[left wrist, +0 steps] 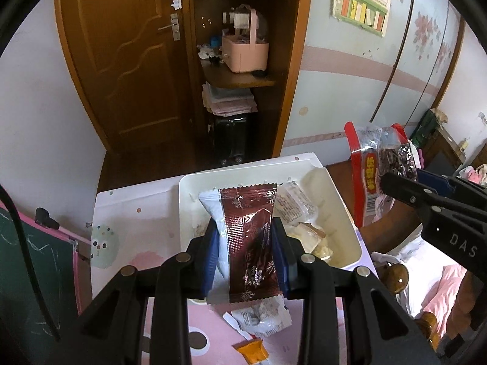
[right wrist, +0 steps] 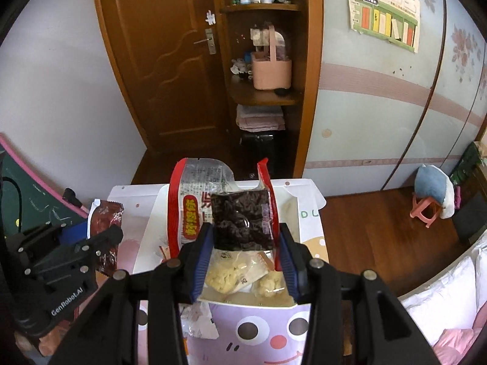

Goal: Organize snacks
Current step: 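Carry both chocolate packets into the white bin and open both tools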

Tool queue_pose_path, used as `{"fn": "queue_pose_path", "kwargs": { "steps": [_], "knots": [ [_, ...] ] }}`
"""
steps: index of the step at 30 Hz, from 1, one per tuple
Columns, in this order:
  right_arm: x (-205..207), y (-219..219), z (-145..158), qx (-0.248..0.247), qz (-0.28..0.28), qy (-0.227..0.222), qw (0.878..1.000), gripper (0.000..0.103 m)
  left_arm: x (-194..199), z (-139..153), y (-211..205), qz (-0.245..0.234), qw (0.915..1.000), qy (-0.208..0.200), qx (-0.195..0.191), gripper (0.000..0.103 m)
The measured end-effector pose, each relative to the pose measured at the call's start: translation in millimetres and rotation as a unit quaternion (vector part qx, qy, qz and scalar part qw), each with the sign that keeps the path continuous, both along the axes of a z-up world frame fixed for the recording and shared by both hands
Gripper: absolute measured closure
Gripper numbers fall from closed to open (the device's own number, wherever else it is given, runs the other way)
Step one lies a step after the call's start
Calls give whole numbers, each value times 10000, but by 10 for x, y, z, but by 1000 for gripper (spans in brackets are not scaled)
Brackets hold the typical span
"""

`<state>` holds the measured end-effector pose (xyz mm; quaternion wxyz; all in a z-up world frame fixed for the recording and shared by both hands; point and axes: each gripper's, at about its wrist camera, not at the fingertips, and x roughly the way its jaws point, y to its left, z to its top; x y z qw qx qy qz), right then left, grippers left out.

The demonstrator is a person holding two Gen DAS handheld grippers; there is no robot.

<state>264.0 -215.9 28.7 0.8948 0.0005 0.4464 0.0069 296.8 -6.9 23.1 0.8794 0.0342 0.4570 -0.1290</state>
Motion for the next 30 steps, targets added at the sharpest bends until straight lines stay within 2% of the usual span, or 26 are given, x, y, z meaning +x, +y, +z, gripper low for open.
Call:
{"fn": "queue_pose_path", "kwargs": {
  "steps": [22,24,25,26,28,30],
  "knots": [
    [562,-82,-693,-60,-335,761,9965,60,595,-750,-91,200,9977,596,237,72],
    [616,-89,-732,-63,-360,822,9959,60,634,-797,-76,270,9973,642,247,69],
    [638,-98,-761,-41,-372,871,9955,60,653,-815,-71,297,9971,660,246,60],
    [643,-101,-782,-12,-387,890,9953,60,672,-836,-63,329,9968,691,249,39],
    [673,-123,-824,79,-440,934,9946,60,686,-855,-21,460,9963,679,265,19],
    [679,-130,-851,115,-469,954,9943,58,685,-857,11,510,9967,605,206,18]
  ]
}}
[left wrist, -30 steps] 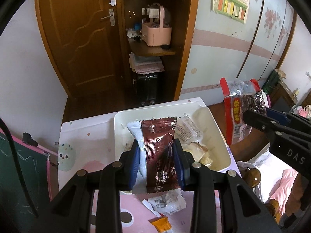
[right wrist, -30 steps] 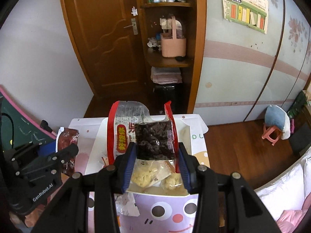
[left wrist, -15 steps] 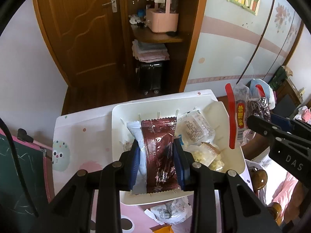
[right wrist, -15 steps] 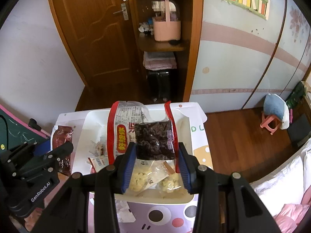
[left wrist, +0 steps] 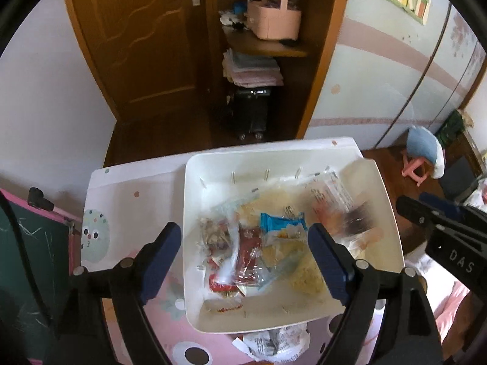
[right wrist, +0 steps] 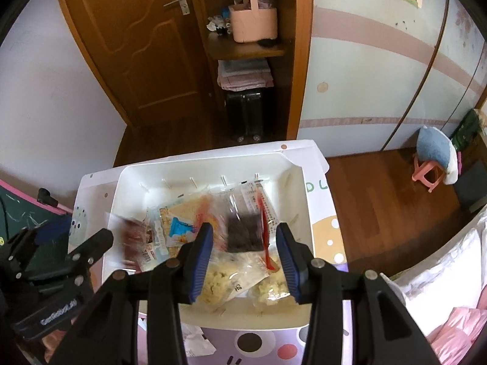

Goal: Organize snacks
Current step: 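Carry both chocolate packets into the white bin and open both tools, then withdraw both tools from the bin back over the table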

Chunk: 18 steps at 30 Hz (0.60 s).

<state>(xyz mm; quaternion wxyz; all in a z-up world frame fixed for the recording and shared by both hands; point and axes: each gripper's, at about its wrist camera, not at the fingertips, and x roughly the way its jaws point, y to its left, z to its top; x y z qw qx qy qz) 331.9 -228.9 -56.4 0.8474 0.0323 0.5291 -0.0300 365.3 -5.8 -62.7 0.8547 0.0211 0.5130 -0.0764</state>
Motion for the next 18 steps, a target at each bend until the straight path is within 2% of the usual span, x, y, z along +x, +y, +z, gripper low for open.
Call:
{"fn": "queue_pose_path", "kwargs": {
  "steps": [4,18],
  "knots": [
    [-1,-21,-50,30,-55,24,10000,54,17,-43,46,-5,10000,75,-9,18],
    [-56,39,-77,170,63,59,9998,53,-68,23,115,102,9999,68,-62,18]
  ]
}}
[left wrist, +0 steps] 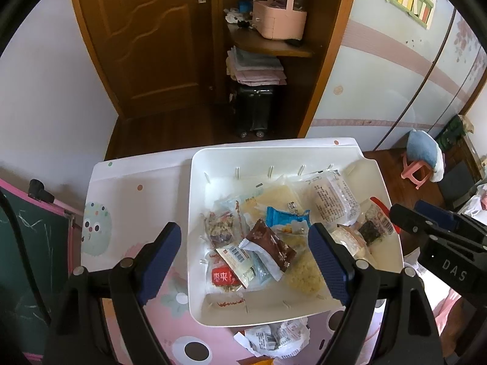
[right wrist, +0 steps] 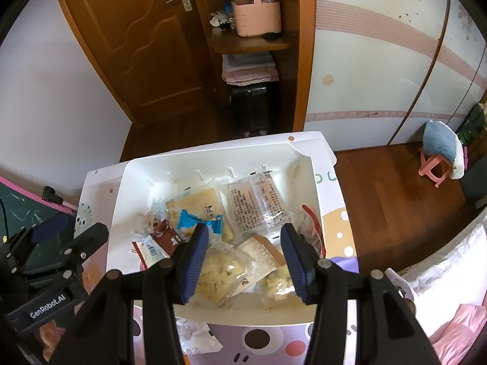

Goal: Organize snacks
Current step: 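Withdraw both tools from the bin back over the table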

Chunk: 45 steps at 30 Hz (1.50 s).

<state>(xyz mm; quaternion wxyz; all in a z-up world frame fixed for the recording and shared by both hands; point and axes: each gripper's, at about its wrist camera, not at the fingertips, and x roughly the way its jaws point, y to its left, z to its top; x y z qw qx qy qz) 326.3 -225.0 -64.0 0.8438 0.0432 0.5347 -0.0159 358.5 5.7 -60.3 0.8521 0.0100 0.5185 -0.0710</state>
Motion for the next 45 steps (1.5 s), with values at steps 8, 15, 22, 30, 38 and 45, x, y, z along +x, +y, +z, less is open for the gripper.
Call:
{"fn": "queue_pose_path", "kwargs": {
  "steps": [8,15,22,30,38,45],
  "knots": [
    [-106,29,62,44,69,-30,10000,53,-158,92,29,28,9999,-101,6,18],
    [-267,62,193,74,136,-133,9998,53,-384,265,30,43,9997,-260,0,18],
    [-504,84,395,108,249,-317,9991,53,-684,487,48,75,9988,-478,-29,18],
    [-866,150,580,190,481,-532,9972,46,-1133,668,76,58,9975,-704,-35,17],
    [-1260,242,578,301,752,-548,9952,44,-1656,704,188,-2,9960,-892,-14,14],
    [-1608,318,254,376,923,-224,9948,43,-2109,449,352,72,9972,-723,151,14]
  ]
}}
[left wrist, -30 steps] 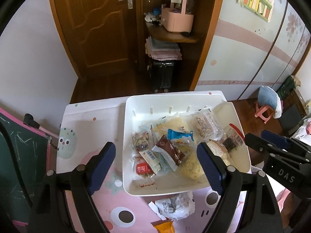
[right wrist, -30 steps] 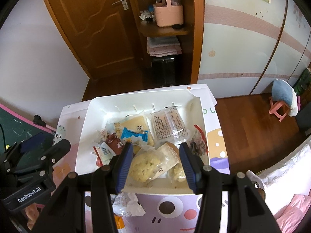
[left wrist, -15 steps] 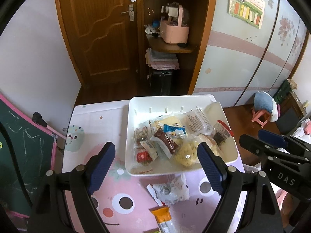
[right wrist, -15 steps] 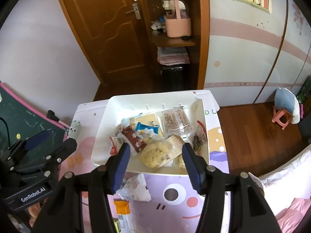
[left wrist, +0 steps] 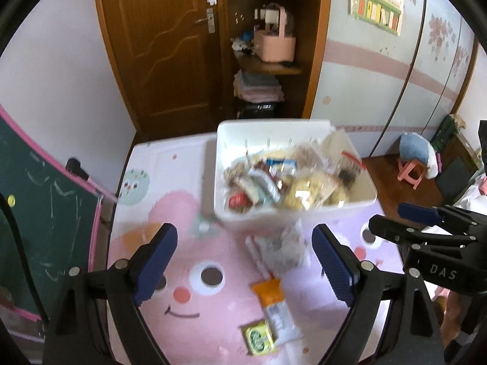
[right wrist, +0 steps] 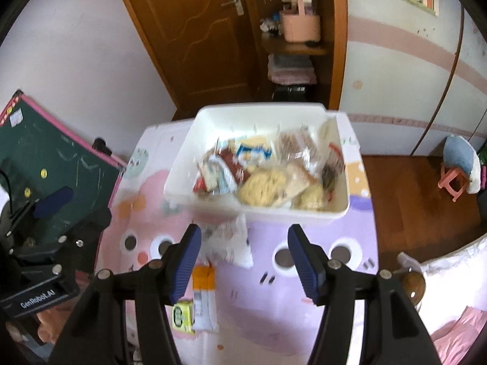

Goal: Organize snacks
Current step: 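Withdraw both tools from the bin back over the table, then grasp the green cracker pack with the left tool while the right tool grasps the orange bar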

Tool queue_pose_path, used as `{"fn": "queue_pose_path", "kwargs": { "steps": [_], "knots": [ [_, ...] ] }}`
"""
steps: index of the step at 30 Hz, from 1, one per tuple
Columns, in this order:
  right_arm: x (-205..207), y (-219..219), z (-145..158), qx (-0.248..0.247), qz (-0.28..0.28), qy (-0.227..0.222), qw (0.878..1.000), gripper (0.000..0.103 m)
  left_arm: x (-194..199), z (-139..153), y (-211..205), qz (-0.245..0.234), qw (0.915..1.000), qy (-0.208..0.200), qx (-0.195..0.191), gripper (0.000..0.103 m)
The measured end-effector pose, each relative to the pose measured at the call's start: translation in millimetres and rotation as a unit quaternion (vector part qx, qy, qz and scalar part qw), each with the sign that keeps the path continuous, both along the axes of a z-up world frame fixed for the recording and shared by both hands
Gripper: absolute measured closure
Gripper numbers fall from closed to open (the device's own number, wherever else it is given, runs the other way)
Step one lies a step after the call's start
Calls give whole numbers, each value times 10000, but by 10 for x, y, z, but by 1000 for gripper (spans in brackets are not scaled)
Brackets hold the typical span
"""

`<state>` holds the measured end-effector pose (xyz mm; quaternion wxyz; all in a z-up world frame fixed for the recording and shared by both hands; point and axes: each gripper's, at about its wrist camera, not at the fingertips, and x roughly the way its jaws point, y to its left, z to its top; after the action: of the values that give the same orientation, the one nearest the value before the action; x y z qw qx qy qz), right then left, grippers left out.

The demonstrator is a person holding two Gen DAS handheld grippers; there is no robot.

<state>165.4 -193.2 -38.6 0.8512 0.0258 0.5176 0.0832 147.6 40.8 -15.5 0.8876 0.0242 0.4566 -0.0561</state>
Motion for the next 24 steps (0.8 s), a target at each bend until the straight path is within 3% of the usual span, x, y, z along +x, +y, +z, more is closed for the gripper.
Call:
{"fn": "queue_pose_path", "kwargs": {
  "steps": [7,16,24],
  "knots": [
    [-297,73,-533,26,108,583,9982,43,-369,-619,109,262,9975,657,-9,14],
    [-532,90,-1022,17,77,941,9955,43,-710,-1564,125,592,9876,1455,57,14],
    [-653,226,-1413,-39,260,1179,9927,43,-733,-2098,193,1009,9759,1915,-286,14]
  ]
}}
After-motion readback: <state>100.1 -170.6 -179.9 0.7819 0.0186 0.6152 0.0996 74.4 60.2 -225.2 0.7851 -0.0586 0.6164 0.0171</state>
